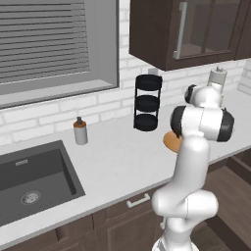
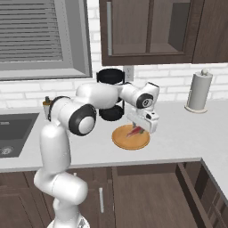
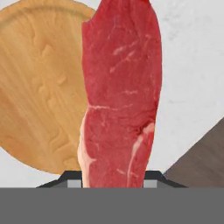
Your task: Pick up the knife from the drawer and place it on the cutting board. Then place the meat from the plate to the cutting board.
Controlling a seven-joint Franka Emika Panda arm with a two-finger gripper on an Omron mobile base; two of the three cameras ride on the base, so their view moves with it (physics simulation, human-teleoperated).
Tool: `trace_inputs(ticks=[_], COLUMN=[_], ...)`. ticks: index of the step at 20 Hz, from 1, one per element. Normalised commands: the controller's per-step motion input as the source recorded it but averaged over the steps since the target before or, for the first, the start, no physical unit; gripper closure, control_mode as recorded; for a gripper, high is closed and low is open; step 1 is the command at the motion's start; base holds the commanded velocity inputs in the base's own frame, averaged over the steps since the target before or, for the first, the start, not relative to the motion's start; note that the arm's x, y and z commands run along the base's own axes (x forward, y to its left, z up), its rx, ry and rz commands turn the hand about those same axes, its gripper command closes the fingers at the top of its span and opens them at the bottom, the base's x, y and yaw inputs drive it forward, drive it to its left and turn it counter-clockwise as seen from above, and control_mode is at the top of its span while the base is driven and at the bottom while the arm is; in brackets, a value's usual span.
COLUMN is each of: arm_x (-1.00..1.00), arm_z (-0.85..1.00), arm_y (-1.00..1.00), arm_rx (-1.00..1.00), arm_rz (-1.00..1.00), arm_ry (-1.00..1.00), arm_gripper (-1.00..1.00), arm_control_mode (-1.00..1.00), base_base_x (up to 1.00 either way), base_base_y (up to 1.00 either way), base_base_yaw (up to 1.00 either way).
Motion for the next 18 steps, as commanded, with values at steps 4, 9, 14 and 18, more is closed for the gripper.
trace_inputs(ticks=[4, 9, 14, 18], arm_x=[-1.0, -1.0, -1.0, -0.92], arm_z=[0.53, 0.68, 0.41, 0.35], arm_y=[0.28, 0.63, 0.9, 0.88], arm_rx=[-0.01, -0.05, -0.03, 0.0], arm_rz=[0.0, 0.03, 0.06, 0.01], arm_ry=[-0.05, -0.04, -0.01, 0.0], arm_gripper=[1.0, 1.0, 1.0, 1.0], arm_control_mode=[-1.0, -1.0, -1.0, -1.0], base_base_x=[0.0, 0.0, 0.0, 0.0], base_base_y=[0.0, 0.0, 0.0, 0.0], base_base_yaw=[0.0, 0.0, 0.0, 0.0])
